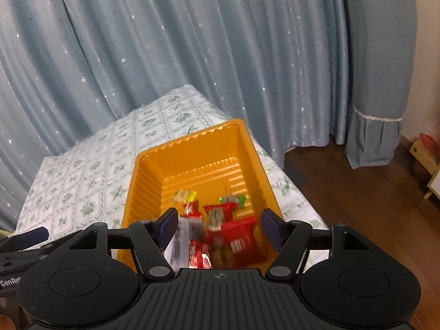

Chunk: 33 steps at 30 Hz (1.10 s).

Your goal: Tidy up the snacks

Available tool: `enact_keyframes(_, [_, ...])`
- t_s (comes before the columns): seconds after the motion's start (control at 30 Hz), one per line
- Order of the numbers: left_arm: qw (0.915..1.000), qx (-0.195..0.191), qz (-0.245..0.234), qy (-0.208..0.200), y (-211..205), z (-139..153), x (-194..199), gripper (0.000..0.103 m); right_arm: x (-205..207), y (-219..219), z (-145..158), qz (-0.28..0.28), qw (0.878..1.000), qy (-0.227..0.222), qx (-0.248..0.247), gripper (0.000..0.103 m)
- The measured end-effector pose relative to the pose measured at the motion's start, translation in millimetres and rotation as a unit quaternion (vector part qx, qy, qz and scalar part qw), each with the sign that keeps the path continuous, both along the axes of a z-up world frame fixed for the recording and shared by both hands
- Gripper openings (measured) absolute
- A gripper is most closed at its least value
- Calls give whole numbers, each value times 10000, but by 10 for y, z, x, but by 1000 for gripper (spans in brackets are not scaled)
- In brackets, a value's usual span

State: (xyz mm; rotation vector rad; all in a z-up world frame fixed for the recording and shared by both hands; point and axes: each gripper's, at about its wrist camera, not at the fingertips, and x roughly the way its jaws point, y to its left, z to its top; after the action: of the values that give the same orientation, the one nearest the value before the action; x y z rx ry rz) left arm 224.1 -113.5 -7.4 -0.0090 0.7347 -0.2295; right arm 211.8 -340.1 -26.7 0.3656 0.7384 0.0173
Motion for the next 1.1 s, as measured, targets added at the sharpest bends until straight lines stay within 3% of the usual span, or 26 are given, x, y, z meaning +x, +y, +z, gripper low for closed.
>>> enact_keyframes(0.27, [9997,-80,238,35,63,124,-395,103,-459,28,149,-59,10000,10,-65,80])
enact_keyframes(0.53, [9982,-112,576,111,189,259,-805,103,-908,128,221,-7,9999,100,107,82])
enact_keyframes(0.87, [9981,-159,601,-38,273,444,-1275,103,-1370,424,410,57,9979,32,-637,82])
enact_keyframes(1.1, [9979,-309,568,-57,344,559,-1554,103,-1606,491,531,-75,9975,-8,-706,82])
